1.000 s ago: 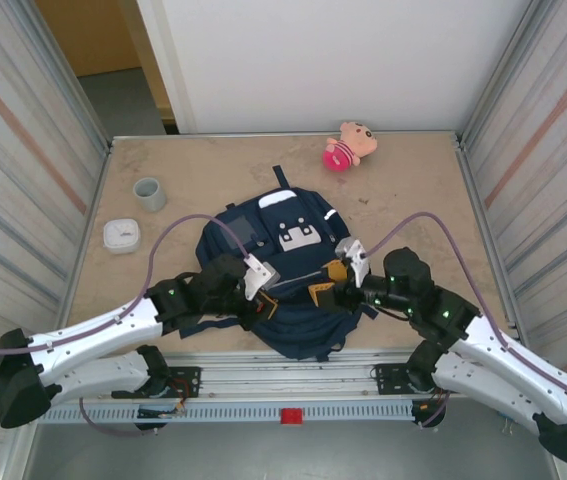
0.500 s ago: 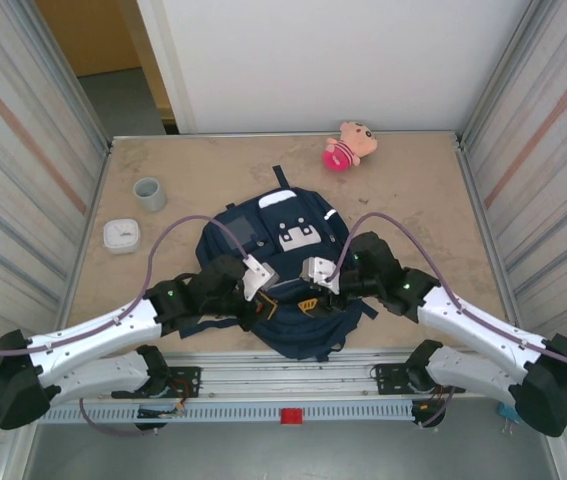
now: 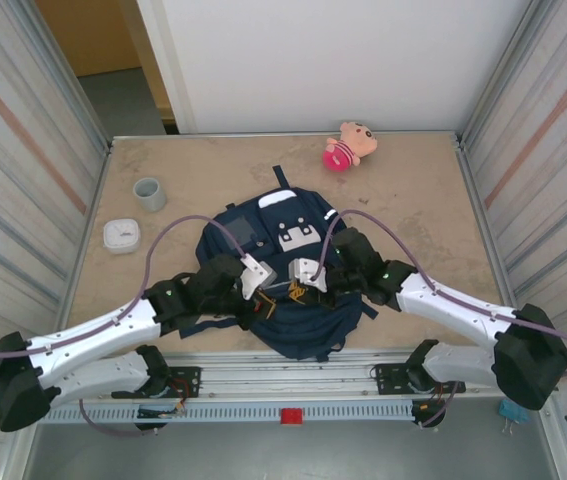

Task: Pack books, pencil case, and school supplies into a backpack

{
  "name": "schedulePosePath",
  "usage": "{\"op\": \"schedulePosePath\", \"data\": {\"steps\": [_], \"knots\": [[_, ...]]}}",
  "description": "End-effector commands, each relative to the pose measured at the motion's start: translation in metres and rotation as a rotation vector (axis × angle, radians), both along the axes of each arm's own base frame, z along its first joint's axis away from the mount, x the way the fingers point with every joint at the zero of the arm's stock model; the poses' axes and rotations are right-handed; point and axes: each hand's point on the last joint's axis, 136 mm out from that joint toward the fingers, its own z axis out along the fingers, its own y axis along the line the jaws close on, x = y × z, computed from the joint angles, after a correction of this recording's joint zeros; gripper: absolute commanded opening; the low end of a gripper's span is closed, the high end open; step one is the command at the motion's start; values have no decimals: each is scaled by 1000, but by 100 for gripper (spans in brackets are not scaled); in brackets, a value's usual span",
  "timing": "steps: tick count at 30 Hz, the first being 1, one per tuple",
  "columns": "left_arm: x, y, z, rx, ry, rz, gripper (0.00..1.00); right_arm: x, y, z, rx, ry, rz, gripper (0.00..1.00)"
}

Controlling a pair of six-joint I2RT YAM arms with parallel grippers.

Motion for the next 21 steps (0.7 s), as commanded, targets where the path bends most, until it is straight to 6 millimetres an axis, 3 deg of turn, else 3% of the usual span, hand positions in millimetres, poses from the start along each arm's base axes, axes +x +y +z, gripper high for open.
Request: {"op": "schedulePosePath", "data": {"steps": [1, 5, 7, 11, 15, 18, 21], "knots": [[0, -31, 35, -166, -32, -64, 0, 1, 21, 12, 80, -47, 7, 0], [-5, -43, 39, -180, -46, -98, 8, -4, 21, 16, 78, -65, 34, 0], [-3, -41, 42, -170, -75, -102, 20, -3, 12, 17, 68, -64, 43, 0], [4, -17, 49, -75, -226, -122, 49, -11, -12, 19, 36, -59, 90, 0], [6, 14, 57, 87, -497, -306, 66, -18, -29, 23, -12, -82, 133, 0], [3, 25, 52, 192, -687, -524, 72, -18, -34, 24, -5, -124, 142, 0], [12, 30, 44, 259, -759, -635, 76, -17, -36, 29, 14, -133, 143, 0]]}}
